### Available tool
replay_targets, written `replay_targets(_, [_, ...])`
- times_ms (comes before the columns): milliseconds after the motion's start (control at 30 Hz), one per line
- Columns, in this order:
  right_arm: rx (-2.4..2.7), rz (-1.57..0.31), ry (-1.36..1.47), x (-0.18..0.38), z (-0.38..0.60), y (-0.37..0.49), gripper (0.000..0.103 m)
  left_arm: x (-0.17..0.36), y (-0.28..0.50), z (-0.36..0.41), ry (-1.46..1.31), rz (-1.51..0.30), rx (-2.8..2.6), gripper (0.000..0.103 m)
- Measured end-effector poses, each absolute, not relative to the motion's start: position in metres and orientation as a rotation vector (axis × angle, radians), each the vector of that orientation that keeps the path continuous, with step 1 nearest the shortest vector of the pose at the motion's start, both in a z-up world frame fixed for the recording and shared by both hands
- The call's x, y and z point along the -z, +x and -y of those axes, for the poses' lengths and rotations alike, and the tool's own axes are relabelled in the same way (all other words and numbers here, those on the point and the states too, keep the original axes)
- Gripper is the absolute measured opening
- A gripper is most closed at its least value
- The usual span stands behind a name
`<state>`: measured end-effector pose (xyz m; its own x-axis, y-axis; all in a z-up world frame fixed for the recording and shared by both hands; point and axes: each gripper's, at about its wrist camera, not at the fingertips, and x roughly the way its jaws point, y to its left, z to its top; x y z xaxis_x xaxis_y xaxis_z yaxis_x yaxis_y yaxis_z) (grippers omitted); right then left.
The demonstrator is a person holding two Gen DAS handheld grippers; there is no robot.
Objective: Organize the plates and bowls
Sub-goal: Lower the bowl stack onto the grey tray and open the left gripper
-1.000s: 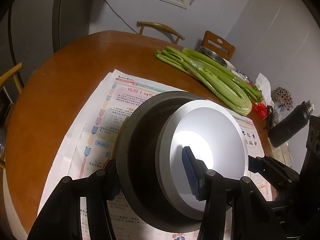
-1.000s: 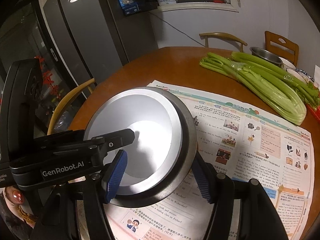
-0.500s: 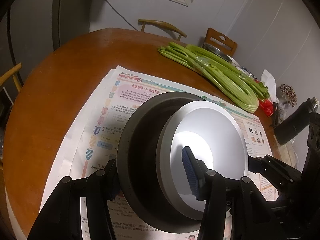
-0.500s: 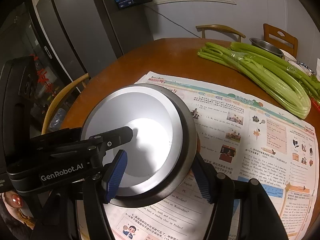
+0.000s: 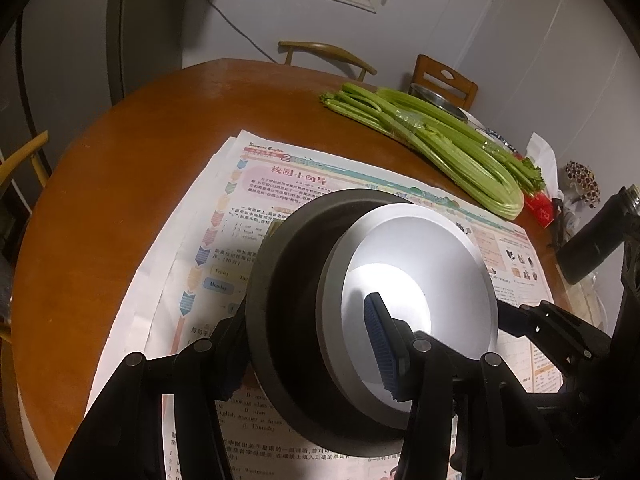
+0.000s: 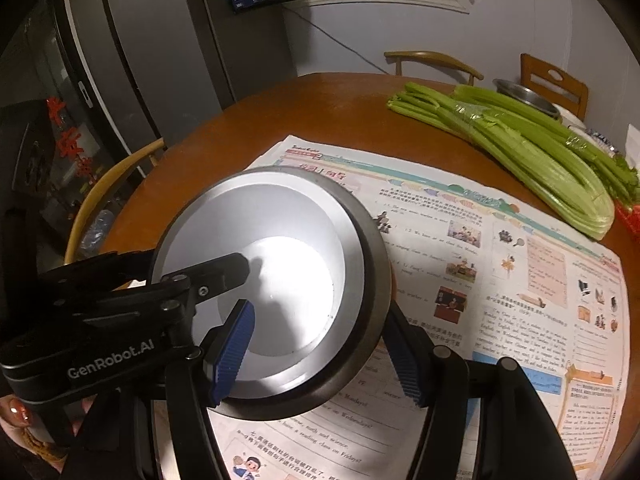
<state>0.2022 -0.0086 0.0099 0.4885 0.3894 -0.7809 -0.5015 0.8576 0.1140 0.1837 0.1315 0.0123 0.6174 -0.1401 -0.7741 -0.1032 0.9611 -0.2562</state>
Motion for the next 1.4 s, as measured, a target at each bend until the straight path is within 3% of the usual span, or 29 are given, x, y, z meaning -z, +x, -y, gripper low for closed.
replay_targets(600, [-0.507, -0.78, -0.154, -0.039, 0.024, 0.183, 0.065, -0.055, 0.145, -0.139, -0.251, -0.78, -0.105, 0.055])
replay_targets(767, [-0.525, -0.684, -0.119, -0.056, 0.043, 0.152, 0.065, -0.069, 0.101, -0.126, -0.193, -0.695, -0.165, 0.063])
replay_targets(1100, [-0.541, -0.695, -0.114, -0.039, 0.073, 0.094, 0.065, -0.036, 0.028, -0.096, -0.204, -0.728, -0.241, 0.066])
replay_targets(1400, [-0.544, -0.719, -0.13, -0.024, 0.087, 0.057, 0.065, -0.021, 0.015, -0.069, -0.176, -0.763, -0.215, 0.066])
